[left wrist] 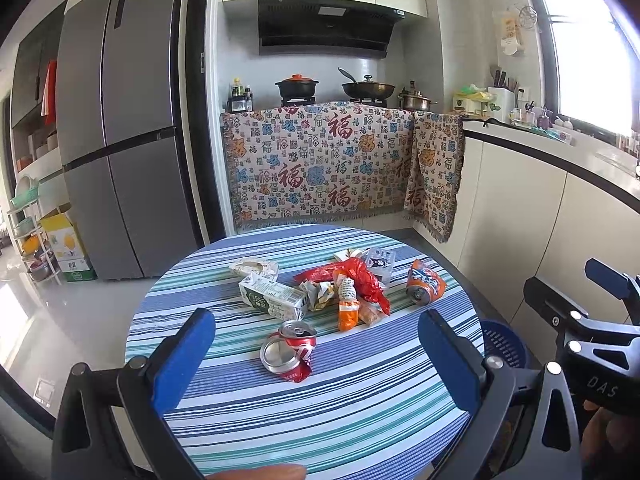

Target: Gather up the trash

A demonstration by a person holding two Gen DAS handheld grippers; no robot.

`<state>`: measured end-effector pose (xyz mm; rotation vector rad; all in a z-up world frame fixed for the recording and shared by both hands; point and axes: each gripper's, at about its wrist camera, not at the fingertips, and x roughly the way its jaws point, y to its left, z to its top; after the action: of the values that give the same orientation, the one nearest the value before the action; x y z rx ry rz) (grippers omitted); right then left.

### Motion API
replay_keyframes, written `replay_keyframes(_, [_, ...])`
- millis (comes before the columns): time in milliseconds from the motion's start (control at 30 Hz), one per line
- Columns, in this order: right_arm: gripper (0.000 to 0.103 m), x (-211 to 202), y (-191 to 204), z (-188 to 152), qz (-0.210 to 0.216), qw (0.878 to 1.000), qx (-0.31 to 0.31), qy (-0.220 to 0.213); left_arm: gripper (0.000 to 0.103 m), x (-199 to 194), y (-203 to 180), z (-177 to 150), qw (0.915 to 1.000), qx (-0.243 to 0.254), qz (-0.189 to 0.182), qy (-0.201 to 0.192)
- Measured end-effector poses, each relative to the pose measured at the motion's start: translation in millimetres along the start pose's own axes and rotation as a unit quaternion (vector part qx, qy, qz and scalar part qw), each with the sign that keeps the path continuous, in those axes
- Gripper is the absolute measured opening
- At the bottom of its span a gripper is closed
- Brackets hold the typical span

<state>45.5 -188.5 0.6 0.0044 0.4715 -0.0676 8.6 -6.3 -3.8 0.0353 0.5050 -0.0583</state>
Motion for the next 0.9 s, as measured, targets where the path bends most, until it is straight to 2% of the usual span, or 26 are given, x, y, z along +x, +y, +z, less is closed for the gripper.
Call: replay_keyframes(900, [0.103,0.1,4.0,-3.0,0.001,1.0,-0.006,0.001,0.103,1.9,4.7,-0.2,1.0,0.004,0.006,-0.002])
